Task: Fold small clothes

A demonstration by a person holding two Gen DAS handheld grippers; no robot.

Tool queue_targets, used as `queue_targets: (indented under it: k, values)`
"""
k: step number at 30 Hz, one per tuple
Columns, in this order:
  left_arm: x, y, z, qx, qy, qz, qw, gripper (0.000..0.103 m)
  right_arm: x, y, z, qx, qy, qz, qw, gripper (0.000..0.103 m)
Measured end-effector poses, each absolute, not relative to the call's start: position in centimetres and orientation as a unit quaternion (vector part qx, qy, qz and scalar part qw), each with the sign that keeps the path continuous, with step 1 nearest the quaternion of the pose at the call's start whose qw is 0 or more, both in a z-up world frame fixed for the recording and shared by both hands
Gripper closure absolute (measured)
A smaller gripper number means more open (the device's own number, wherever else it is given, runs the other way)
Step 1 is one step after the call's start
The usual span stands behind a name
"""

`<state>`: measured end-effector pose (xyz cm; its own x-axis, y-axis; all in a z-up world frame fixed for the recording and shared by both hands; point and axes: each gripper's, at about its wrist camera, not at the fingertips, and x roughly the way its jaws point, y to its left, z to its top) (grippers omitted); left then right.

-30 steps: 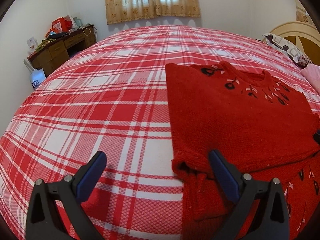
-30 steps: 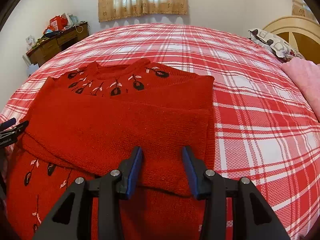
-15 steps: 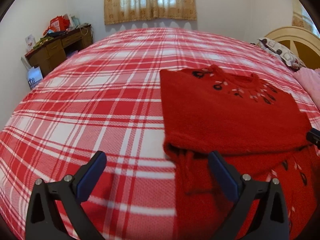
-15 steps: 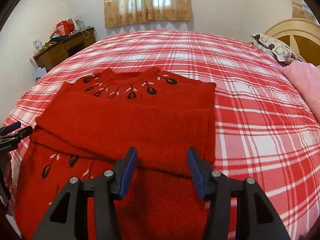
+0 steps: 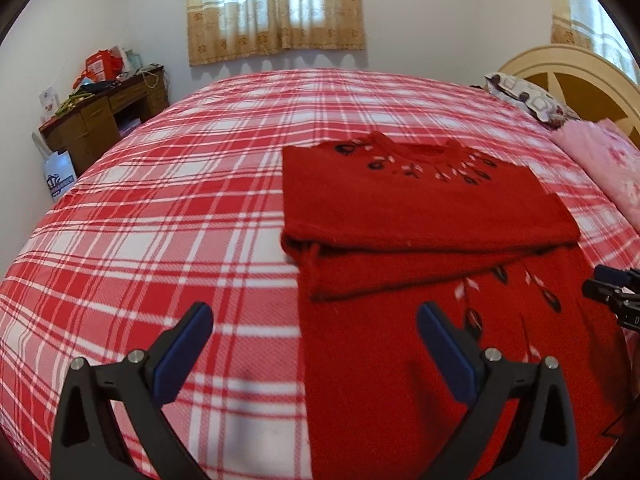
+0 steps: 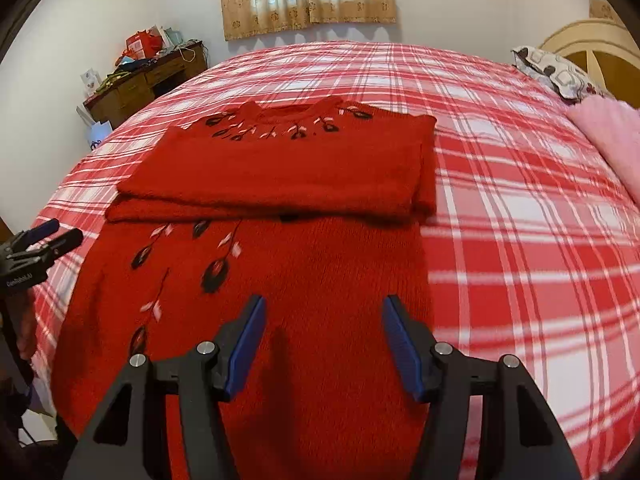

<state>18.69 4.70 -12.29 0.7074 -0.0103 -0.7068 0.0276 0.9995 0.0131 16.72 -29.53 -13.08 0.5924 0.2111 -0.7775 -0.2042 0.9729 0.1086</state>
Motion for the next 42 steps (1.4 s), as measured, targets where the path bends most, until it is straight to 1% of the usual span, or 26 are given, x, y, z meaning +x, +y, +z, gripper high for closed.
queue_targets:
  k: [12, 25, 33, 35, 37, 39, 42]
  values:
    - [14.6, 3.5, -13.0, 0.031, 0.393, -0.034, 0.918, 0.000, 12.2, -29.7, -13.8, 0.011, 0.448, 0.120, 0.886, 0.042]
    - [11.2, 3.8, -15.1, 0.050, 0.426, -0.044, 0.902, 0.000, 7.8, -30.7, -14.3, 0.010, 0.446, 0.112, 0.888, 0.040]
    - [8.4, 4.2, -15.9, 0.057, 0.435, -0.054, 0.897, 0.000, 4.8, -30.2, -14.5, -0.044, 0.444, 0.103, 0.889, 0.039]
    - [7.9, 4.3, -16.1, 0.053, 0.441, -0.063, 0.894, 0.006, 3.8, -30.3, -14.5, -0.049, 0.441, 0.104, 0.890, 0.039]
    - [7.1, 4.5, -16.2, 0.046, 0.451, -0.076, 0.888, 0.013, 3.1, -30.6, -14.6, -0.047, 0.439, 0.104, 0.891, 0.039]
    - [6.7, 4.8, -16.5, 0.034, 0.460, -0.080, 0.884, 0.017, 2.6, -31.0, -14.6, -0.048, 0.435, 0.102, 0.894, 0.039]
    - [6.0, 5.4, -17.0, 0.009, 0.479, -0.090, 0.873, 0.025, 2.5, -31.2, -14.3, -0.048, 0.431, 0.099, 0.896, 0.039]
